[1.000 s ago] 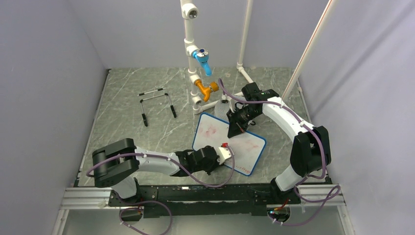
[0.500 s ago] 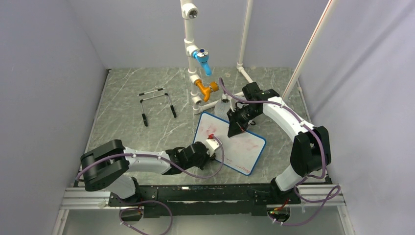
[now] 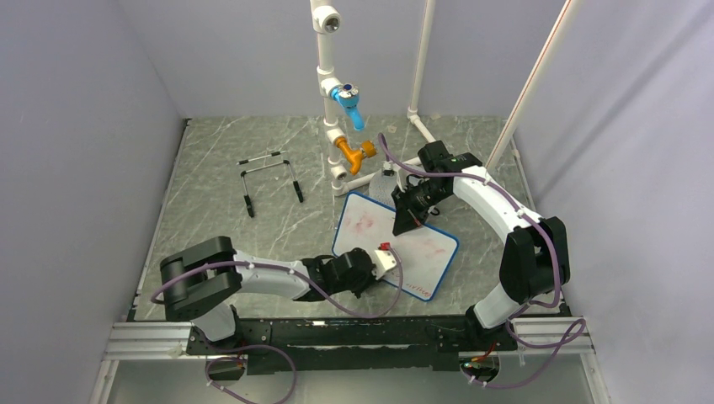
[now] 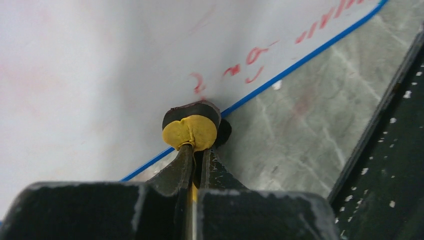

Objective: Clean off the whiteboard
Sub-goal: Erase the whiteboard at the center of the board.

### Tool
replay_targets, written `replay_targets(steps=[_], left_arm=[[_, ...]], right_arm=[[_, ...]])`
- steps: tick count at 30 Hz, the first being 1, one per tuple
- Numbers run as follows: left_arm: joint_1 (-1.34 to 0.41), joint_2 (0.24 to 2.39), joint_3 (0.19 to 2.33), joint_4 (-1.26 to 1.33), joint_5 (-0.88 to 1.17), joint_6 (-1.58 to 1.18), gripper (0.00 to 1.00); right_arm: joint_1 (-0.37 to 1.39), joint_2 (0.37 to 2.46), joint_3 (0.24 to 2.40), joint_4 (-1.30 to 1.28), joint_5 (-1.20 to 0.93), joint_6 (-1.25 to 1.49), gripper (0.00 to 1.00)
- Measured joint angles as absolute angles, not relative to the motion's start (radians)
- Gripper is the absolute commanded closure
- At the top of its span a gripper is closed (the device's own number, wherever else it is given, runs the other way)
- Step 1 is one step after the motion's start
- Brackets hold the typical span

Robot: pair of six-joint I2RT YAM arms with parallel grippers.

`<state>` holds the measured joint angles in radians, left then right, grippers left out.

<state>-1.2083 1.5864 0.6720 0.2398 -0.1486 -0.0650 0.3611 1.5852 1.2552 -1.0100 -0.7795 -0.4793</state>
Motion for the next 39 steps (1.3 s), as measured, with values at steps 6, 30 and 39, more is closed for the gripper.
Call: replay_targets(steps=[6, 30, 39], left_arm=[[-1.249, 1.640, 0.738, 0.225, -0.144, -0.025, 1.00], [-1.263, 1.570, 0.664, 0.300, -0.257, 0.009, 1.00], [-1.340, 1.649, 0.685, 0.390, -0.238, 0.067, 1.00]], right_arm=[[0.360, 1.585, 1.256, -1.011, -0.780, -0.481, 1.00], [0.360, 1.585, 1.256, -1.011, -0.780, -0.483, 1.00], [0.373, 1.585, 1.256, -1.024, -0.789, -0.504, 1.00]])
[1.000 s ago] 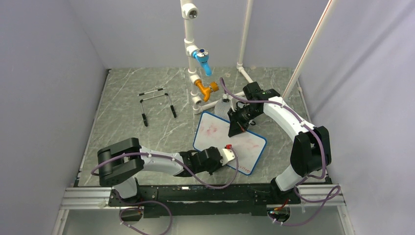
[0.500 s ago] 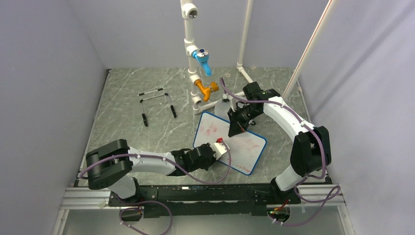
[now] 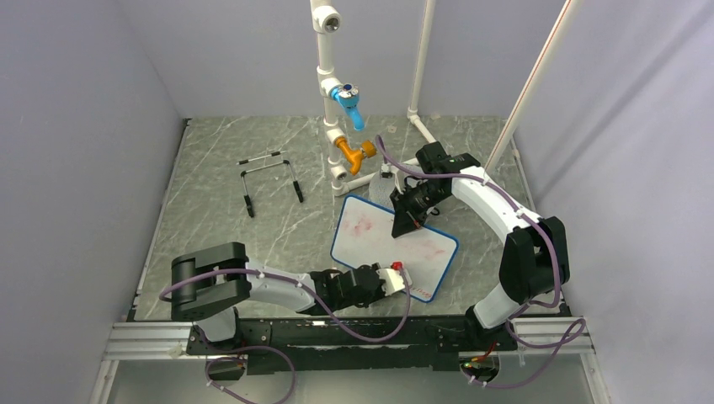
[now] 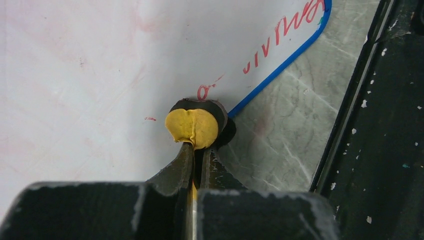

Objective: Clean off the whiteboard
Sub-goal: Erase the whiteboard at the center of the board.

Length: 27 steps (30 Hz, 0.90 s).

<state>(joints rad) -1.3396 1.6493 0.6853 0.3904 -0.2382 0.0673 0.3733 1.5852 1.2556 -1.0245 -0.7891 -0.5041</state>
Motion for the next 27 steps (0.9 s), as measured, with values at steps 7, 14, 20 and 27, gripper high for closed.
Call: replay_targets(steps=[7, 14, 20, 27], left_arm=[[-1.303, 1.629, 0.669, 0.392, -0.257, -0.014, 1.00], [-1.213, 1.529, 0.607, 0.396, -0.228, -0.088, 1.00], [-1.258, 1.557, 0.612, 0.422, -0.233, -0.030, 1.00], [-1.352, 1.674, 0.710, 0.421, -0.234, 0.064, 1.00]], right_arm=[[0.370, 1.585, 1.256, -1.022, -0.785, -0.496, 1.00], [0.365, 1.585, 1.256, -1.014, -0.784, -0.488, 1.00], [0.365, 1.585, 1.256, -1.015, -0.786, -0.491, 1.00], [0.367, 1.585, 1.256, -1.021, -0.792, -0.501, 1.00]])
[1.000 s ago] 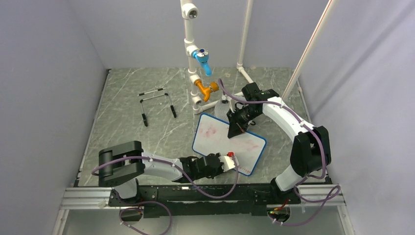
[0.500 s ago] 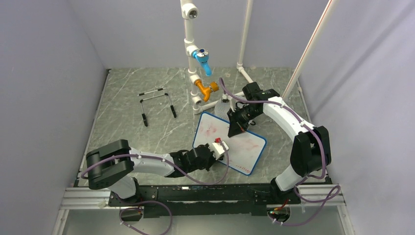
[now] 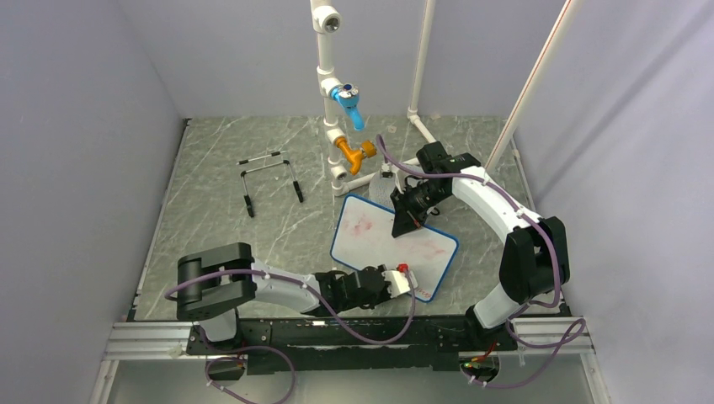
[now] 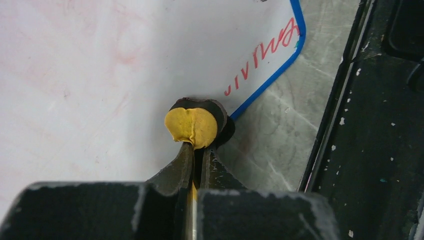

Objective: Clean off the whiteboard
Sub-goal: Erase the whiteboard at the center of the board.

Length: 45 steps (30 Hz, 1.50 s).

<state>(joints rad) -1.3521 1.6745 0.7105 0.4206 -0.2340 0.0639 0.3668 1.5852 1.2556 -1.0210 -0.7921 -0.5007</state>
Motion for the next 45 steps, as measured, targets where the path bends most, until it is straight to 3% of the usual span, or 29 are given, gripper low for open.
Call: replay_targets(steps=[9, 19, 34, 45], left_arm=[[-1.336, 1.681, 0.720, 0.410, -0.231, 0.044, 1.00], [-1.193, 1.520, 0.570, 0.414, -0.176, -0.071, 1.00], [-1.390, 1.734, 0.782, 0.374, -0.155, 0.116, 1.00], [-1.345, 1.694, 0.759, 0.352, -0.201, 0.034, 1.00]], right_arm=[[0.369, 1.585, 1.256, -1.024, -0.791, -0.503, 1.00], [0.368, 1.585, 1.256, -1.019, -0.786, -0.493, 1.00], [0.373, 1.585, 1.255, -1.030, -0.803, -0.514, 1.00], [0.374, 1.585, 1.256, -1.024, -0.807, -0.516, 1.00]])
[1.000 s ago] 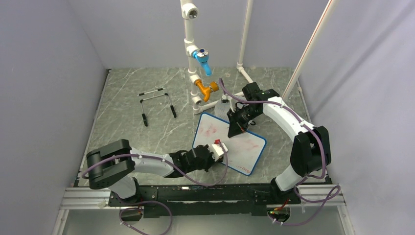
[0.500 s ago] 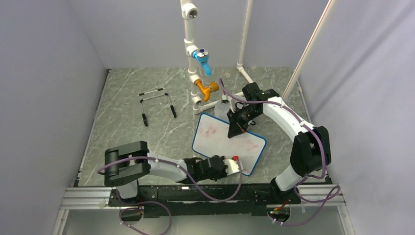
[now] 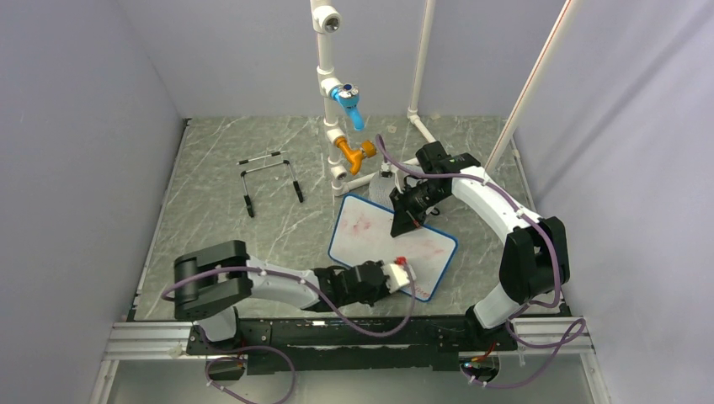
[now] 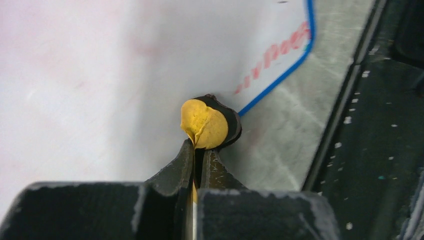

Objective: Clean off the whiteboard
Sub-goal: Erase the whiteboard at the center of the board.

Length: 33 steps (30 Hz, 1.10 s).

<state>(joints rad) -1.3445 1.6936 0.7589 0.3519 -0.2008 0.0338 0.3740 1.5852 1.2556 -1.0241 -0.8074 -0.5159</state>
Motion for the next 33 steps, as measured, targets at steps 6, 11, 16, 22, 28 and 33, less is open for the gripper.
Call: replay_targets(steps=[6, 11, 16, 22, 28, 33], left_arm=[[-1.235, 1.557, 0.652, 0.338, -0.209, -0.065, 1.00], [-1.212, 1.519, 0.599, 0.362, -0.215, -0.072, 1.00], [-1.240, 1.512, 0.564, 0.426, -0.204, -0.012, 1.00], [-1.322, 1.618, 0.646, 0.431, -0.172, 0.095, 1.00], [-1.343, 1.689, 0.730, 0.389, -0.099, 0.128, 1.00], [-1.335, 1.701, 0.752, 0.348, -0.086, 0.118, 1.00]], right_arm=[[0.365, 1.585, 1.258, -1.000, -0.807, -0.492, 1.00], [0.364, 1.585, 1.258, -0.997, -0.804, -0.486, 1.00], [0.364, 1.585, 1.258, -0.999, -0.809, -0.490, 1.00], [0.373, 1.585, 1.255, -1.017, -0.815, -0.508, 1.00], [0.374, 1.585, 1.255, -1.023, -0.817, -0.516, 1.00], [0.374, 1.585, 1.255, -1.023, -0.817, -0.516, 1.00]])
